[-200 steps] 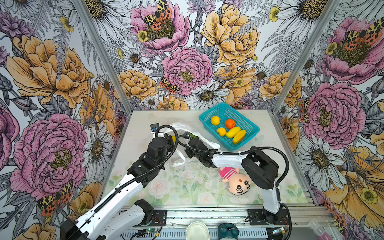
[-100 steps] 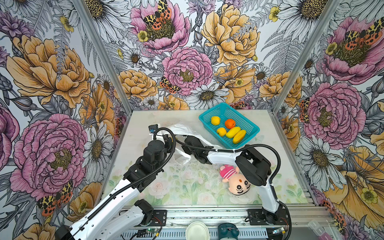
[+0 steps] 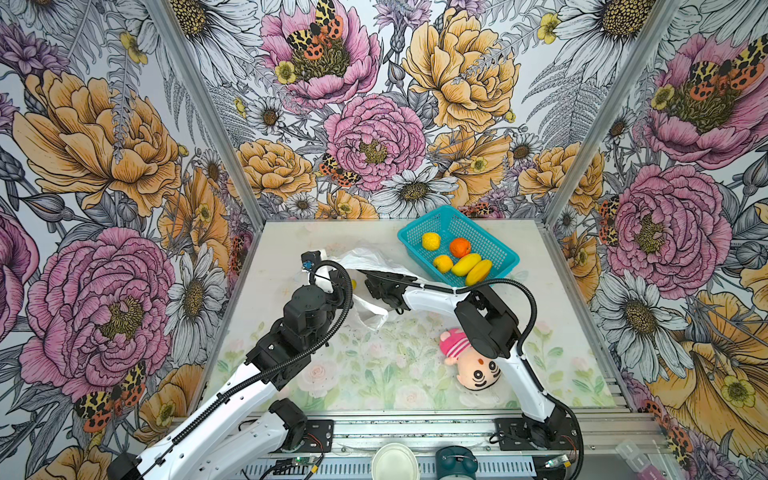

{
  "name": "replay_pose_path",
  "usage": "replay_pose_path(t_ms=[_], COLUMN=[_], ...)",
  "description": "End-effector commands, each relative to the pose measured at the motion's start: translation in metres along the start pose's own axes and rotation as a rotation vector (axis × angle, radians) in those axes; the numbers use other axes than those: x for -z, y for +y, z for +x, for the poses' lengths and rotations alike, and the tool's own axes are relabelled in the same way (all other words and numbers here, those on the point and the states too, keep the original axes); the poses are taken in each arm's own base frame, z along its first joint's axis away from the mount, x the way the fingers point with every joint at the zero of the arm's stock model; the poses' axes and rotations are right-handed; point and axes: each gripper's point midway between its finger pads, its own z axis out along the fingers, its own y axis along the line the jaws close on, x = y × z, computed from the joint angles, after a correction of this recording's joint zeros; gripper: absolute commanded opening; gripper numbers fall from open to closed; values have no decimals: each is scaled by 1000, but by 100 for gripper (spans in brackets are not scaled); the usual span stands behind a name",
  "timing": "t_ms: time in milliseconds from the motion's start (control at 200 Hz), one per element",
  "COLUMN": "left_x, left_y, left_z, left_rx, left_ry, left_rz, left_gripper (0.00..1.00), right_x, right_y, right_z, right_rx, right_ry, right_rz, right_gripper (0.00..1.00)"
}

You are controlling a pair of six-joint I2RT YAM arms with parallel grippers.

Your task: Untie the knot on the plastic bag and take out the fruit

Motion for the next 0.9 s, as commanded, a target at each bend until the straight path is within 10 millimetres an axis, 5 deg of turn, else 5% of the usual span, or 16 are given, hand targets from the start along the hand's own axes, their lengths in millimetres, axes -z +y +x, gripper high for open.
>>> replay_pose_path(t_ms=[0, 350, 530, 740, 896], left_x=[3, 1, -4, -12, -14], left_y=[-5, 3, 32, 29, 28], left_z=[-5, -4, 3, 10, 11], left_rx=[-3, -4, -13, -37, -40], left_ry=[-27, -21, 9, 44, 48], left_rz=[30, -20, -206, -214, -209], left_gripper=[0, 0, 0, 0, 0], right_x=[-5, -3, 24, 73, 87], right_y=[-5, -9, -21, -19, -26], right_z=[5, -9, -24, -27, -22], right_rx=[-23, -71, -129, -238, -303], right_ry=[41, 43, -24, -179, -229], right_rz=[3, -85, -95, -205, -225], right_gripper=[80, 47, 37, 30, 29])
